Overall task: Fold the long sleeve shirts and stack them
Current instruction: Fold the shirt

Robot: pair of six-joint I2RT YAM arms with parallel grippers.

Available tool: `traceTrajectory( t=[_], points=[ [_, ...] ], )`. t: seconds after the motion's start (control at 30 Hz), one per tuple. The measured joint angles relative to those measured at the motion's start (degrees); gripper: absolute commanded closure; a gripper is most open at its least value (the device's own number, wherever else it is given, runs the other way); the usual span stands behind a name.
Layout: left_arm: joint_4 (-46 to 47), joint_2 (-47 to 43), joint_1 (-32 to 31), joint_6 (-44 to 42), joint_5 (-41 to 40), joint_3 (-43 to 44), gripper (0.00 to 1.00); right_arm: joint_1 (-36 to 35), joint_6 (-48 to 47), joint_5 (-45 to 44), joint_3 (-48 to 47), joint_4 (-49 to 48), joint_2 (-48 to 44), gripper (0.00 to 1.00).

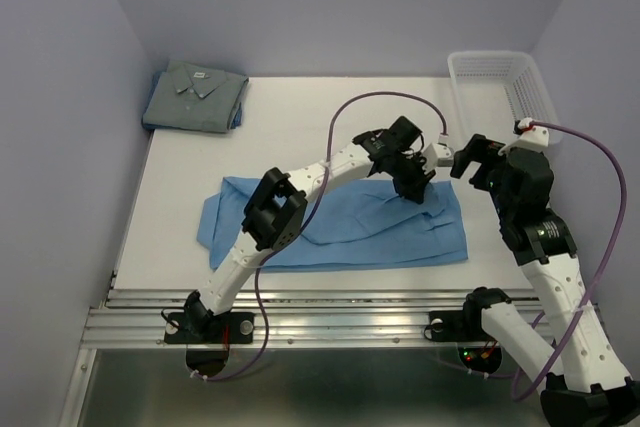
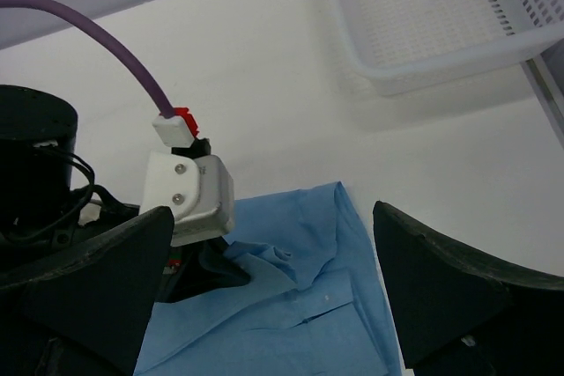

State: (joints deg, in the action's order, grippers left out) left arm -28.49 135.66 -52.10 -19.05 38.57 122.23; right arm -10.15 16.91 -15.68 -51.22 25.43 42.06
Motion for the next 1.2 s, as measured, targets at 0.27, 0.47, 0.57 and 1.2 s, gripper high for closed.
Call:
traceTrajectory(
  t=[0.27, 0.47, 0.57, 1.2],
  points=[
    [-0.9, 2.3, -0.8, 0.2, -0.9, 0.4, 0.01, 0.0, -0.1, -0.5, 0.0, 0.0, 0.6, 0.00],
    [-0.9, 2.1, -0.7, 1.6, -2.4, 0.4, 0.01, 0.0, -0.2, -0.5, 0.1, 0.0, 1.5, 0.00],
    [-0.2, 0.0, -0.8, 2.8, -5.0, -1.6, 0.01, 0.0, -0.2, 0.2, 0.4, 0.0, 1.6, 0.00],
    [17.6, -40.0, 19.7, 30.8, -26.9, -50.2, 0.01, 0.0, -0.2, 32.2, 8.3, -5.0, 9.1, 0.00]
  ],
)
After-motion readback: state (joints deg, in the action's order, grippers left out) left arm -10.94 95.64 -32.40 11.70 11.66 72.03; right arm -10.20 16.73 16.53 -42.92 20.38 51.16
